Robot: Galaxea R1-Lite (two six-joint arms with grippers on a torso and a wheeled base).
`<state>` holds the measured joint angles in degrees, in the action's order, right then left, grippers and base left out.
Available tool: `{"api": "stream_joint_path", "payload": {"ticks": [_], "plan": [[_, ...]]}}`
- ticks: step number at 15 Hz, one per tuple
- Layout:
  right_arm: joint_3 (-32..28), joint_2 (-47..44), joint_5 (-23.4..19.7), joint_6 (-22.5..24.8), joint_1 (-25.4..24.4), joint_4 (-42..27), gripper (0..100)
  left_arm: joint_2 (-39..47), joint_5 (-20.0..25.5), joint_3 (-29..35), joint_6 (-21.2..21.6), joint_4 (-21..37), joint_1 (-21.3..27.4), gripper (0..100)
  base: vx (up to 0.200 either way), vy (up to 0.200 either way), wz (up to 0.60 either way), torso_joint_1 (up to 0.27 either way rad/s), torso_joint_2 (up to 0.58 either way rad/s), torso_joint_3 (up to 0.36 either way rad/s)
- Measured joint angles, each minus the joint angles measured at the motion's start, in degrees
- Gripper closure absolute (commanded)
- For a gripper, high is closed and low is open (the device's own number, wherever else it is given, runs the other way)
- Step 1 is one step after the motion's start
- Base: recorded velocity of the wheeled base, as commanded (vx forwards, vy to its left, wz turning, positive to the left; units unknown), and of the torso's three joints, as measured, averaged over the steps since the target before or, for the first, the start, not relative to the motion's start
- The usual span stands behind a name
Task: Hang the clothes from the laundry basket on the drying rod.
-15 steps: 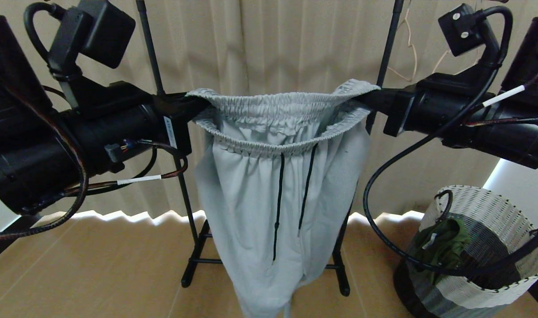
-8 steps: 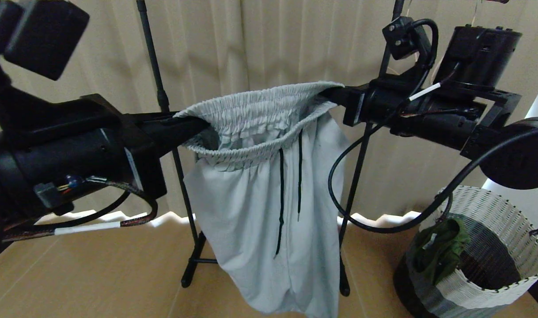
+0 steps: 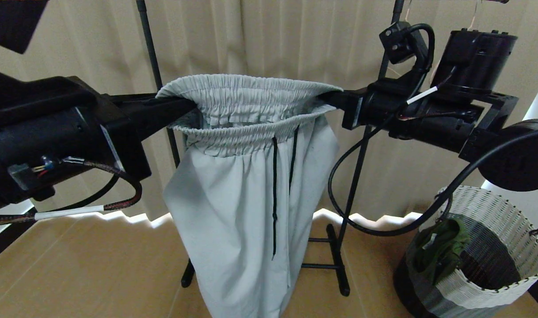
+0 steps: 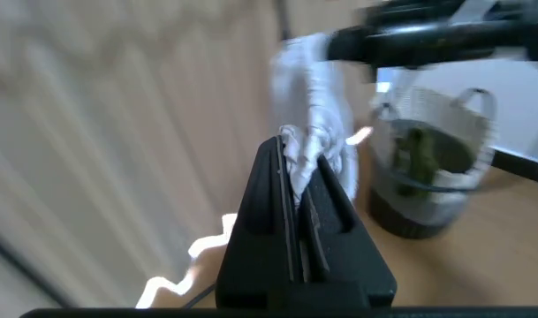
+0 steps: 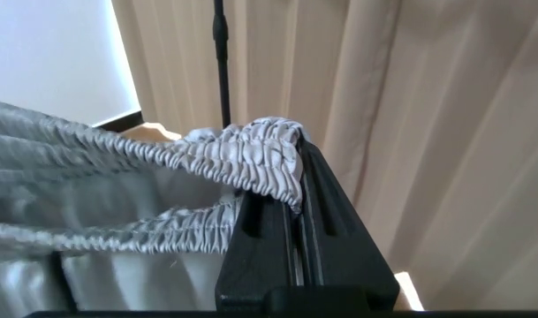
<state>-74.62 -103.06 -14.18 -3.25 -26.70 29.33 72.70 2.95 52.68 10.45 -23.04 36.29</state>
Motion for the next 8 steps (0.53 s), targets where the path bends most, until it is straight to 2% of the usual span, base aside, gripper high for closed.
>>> {"api": "stream_joint_path", "payload": {"ticks": [5, 8], "plan": [[6.84, 10.17, 0.04, 0.04, -0.41, -2.01, 100, 6.6, 0.0, 5.62, -3.85, -0.27, -2.61, 100, 0.0, 0.0, 0.0, 0.0, 0.0, 0.0], [11.29, 17.68, -0.07, 0.02, -1.77, -5.61, 100, 10.51, 0.06, 8.42, -4.24, -0.35, -3.61, 100, 0.0, 0.0, 0.0, 0.0, 0.0, 0.0]]}}
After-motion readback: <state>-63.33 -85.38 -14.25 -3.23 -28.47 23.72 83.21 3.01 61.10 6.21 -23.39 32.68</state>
